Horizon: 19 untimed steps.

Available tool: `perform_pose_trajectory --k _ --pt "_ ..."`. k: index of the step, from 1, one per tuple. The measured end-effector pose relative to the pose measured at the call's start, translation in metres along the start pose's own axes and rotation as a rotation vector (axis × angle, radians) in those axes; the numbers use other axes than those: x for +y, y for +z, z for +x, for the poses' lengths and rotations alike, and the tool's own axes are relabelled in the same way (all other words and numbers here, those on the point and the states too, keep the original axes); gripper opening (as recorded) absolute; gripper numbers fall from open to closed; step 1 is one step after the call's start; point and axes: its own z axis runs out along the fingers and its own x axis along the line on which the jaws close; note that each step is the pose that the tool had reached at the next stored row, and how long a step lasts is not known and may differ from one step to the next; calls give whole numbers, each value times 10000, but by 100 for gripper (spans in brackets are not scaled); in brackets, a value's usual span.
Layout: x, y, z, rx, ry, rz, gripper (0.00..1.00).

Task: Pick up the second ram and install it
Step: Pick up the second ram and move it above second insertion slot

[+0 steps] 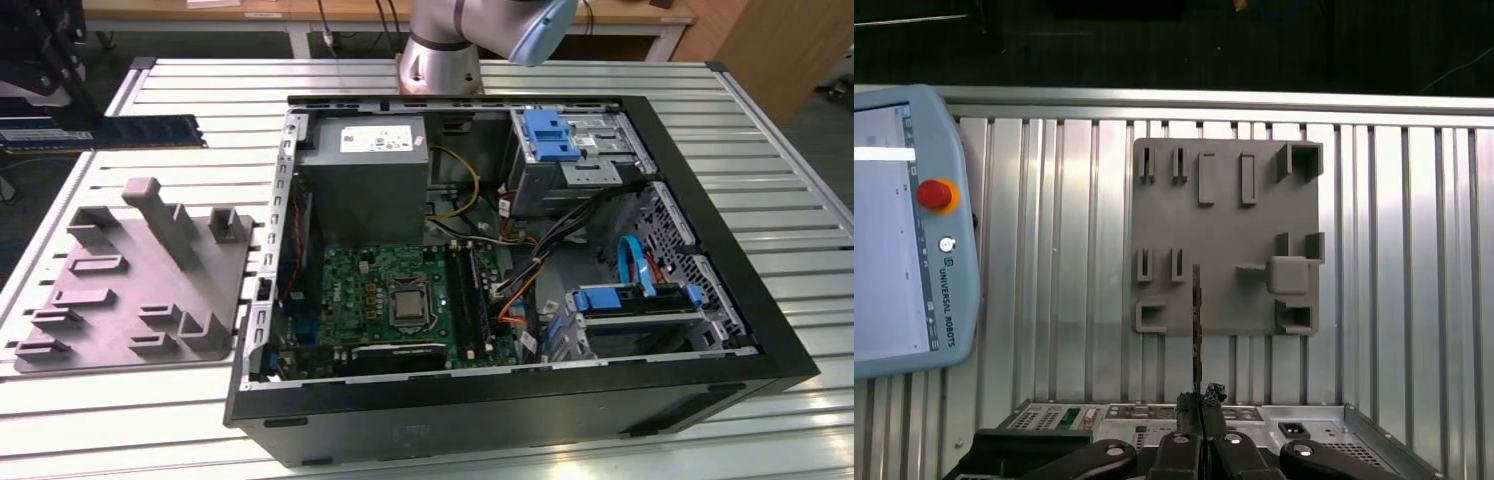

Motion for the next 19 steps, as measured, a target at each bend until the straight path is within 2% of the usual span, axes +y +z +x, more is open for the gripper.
perform_pose_trajectory --k 19 --pt "-469 -21 0 -1 0 0 11"
